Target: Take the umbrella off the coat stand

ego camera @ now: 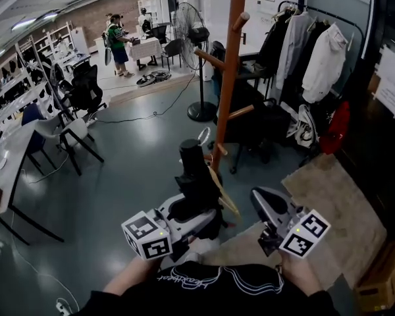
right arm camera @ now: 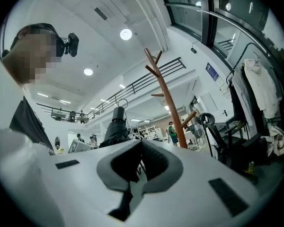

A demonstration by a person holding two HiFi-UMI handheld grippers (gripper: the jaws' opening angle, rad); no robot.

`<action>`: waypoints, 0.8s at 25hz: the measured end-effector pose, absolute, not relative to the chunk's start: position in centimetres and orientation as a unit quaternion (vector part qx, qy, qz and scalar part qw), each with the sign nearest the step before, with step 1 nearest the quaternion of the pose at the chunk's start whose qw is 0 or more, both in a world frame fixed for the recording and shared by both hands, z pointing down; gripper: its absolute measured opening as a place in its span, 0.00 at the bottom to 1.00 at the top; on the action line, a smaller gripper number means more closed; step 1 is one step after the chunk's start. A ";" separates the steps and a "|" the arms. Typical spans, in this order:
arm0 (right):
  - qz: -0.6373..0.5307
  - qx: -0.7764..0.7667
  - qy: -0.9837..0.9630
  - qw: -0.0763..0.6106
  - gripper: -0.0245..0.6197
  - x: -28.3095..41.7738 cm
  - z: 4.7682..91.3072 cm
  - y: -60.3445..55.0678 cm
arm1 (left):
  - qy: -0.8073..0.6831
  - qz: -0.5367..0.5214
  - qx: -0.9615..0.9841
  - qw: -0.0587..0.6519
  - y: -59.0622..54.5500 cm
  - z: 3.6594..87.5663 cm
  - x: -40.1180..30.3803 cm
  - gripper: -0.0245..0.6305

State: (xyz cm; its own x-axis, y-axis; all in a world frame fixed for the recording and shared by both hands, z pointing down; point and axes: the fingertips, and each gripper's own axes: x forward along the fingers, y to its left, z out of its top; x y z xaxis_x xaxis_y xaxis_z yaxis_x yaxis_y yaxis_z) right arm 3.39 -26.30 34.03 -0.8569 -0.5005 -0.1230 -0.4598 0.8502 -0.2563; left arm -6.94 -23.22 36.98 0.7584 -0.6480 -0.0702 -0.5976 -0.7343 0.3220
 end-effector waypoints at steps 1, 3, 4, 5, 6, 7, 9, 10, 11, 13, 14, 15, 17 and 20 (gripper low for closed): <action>-0.110 -0.248 0.958 0.094 0.04 3.7 33.9 -25.9 | -0.336 -0.089 0.927 0.142 -22.7 37.1 -6.6 0.40; -0.108 -0.243 0.959 0.095 0.04 4.0 33.9 -24.9 | -0.337 -0.089 0.927 0.141 -21.7 37.1 -6.0 0.40; -0.107 -0.240 0.960 0.096 0.04 4.2 33.8 -24.5 | -0.337 -0.090 0.927 0.139 -21.4 37.1 -5.7 0.40; -0.106 -0.237 0.961 0.096 0.04 4.3 33.7 -24.2 | -0.338 -0.089 0.927 0.137 -21.1 36.9 -5.4 0.40; -0.106 -0.235 0.961 0.097 0.04 4.5 33.7 -23.9 | -0.339 -0.088 0.927 0.134 -20.8 36.8 -5.2 0.40; -0.105 -0.234 0.962 0.098 0.04 4.6 33.7 -23.7 | -0.339 -0.088 0.927 0.132 -20.6 36.8 -5.0 0.40; -0.104 -0.231 0.962 0.097 0.04 5.0 33.8 -23.5 | -0.342 -0.089 0.927 0.129 -20.3 36.8 -4.7 0.40; -0.104 -0.230 0.963 0.096 0.04 5.1 33.9 -23.4 | -0.343 -0.091 0.926 0.128 -20.2 36.8 -4.6 0.40; -0.105 -0.229 0.963 0.095 0.04 5.2 34.0 -23.2 | -0.345 -0.092 0.925 0.128 -20.0 36.8 -4.6 0.40; -0.107 -0.227 0.963 0.094 0.04 5.4 34.1 -23.0 | -0.348 -0.093 0.924 0.129 -19.7 36.8 -4.5 0.40; -0.108 -0.226 0.964 0.093 0.04 5.5 34.0 -23.0 | -0.350 -0.094 0.923 0.130 -19.7 36.6 -4.4 0.40; -0.109 -0.225 0.964 0.093 0.04 5.5 33.8 -23.0 | -0.351 -0.093 0.923 0.130 -19.8 36.4 -4.4 0.40; -0.110 -0.225 0.964 0.092 0.04 5.7 33.4 -23.3 | -0.352 -0.094 0.922 0.132 -20.2 36.0 -4.3 0.40; -0.110 -0.225 0.964 0.092 0.04 5.9 33.4 -23.7 | -0.353 -0.095 0.921 0.131 -20.8 35.9 -4.2 0.40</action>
State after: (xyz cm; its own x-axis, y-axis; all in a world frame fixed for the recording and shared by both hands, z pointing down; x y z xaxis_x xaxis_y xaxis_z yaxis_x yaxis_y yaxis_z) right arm 5.86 -23.68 33.39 -0.8820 -0.4536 -0.1277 -0.4130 0.8746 -0.2541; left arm -4.22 -20.84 35.93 0.7322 -0.6760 -0.0833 -0.6259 -0.7160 0.3091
